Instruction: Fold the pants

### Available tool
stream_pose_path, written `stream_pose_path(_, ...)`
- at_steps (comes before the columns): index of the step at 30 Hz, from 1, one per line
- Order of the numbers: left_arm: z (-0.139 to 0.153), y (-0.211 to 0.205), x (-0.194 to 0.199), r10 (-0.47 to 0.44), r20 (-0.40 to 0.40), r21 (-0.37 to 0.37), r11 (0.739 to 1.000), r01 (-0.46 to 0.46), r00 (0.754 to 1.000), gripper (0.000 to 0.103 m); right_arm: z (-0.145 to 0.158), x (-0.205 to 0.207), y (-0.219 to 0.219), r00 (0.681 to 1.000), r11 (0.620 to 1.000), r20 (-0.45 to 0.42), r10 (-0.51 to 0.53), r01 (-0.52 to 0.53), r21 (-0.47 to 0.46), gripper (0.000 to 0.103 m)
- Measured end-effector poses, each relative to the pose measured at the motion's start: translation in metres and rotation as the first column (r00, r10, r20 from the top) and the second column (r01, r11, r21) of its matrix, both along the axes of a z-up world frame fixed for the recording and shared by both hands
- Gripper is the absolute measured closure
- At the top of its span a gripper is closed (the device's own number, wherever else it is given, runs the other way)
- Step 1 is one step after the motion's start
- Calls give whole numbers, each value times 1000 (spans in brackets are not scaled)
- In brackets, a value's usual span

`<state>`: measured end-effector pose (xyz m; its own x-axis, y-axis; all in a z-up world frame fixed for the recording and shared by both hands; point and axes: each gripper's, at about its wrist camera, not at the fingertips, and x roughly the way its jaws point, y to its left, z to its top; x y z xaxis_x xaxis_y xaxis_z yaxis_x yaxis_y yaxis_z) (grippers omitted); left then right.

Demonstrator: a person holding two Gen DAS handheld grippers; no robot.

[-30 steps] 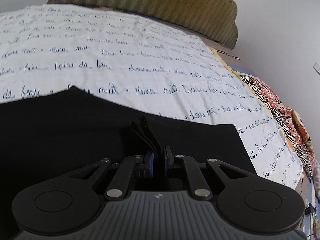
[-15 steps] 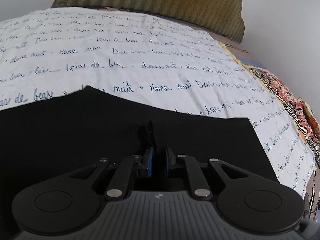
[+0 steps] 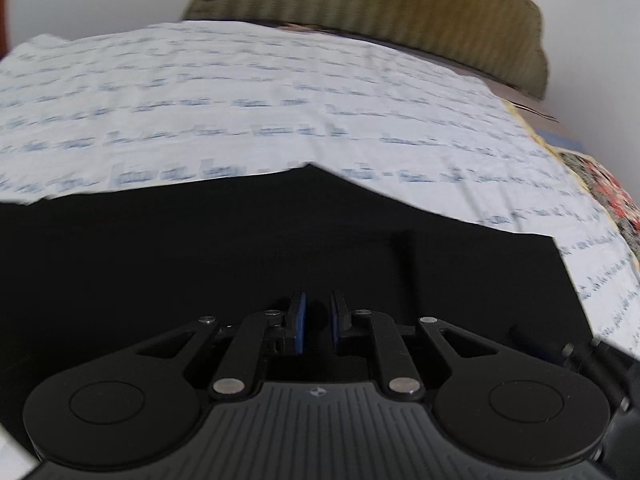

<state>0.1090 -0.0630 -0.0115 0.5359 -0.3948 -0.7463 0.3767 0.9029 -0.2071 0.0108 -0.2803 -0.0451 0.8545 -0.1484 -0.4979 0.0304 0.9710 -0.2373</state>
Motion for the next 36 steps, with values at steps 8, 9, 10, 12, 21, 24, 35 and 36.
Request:
stream_pose_path(8,-2,73,-10,98,6,49,994,-98,995,61,8,53,7,1000,995,22,-2,4,-100,73)
stream_pose_path(9,-4,79,-11,91,1,45,995,-91,996,57,9,65,7,1000,996,10,-6,7,-90,73)
stream_pose_path(10,-4,85,-13,82,-2,37,996,-81,997,57,6,76,7,1000,997,-20,-4,3,-73,73)
stream_pose_path(12,-2,91,-20,59,9,38,997,-60,998,57,-4,91,11,992,998,-126,12,-20,-63,73)
stream_pose_path(21,16,108,-35,95,136,114,987,-111,986,44,25,62,46,991,992,-58,117,-119,-29,73)
stream_pose_path(24,12,113,-35,93,142,139,984,-113,986,38,26,36,70,972,973,-73,225,-228,-27,73)
stream_pose_path(35,13,156,-39,185,200,194,955,-224,962,36,33,16,107,943,947,-92,320,-322,-9,65)
stream_pose_path(36,15,160,-39,195,207,197,952,-236,959,36,32,19,114,942,944,-78,327,-329,-16,55)
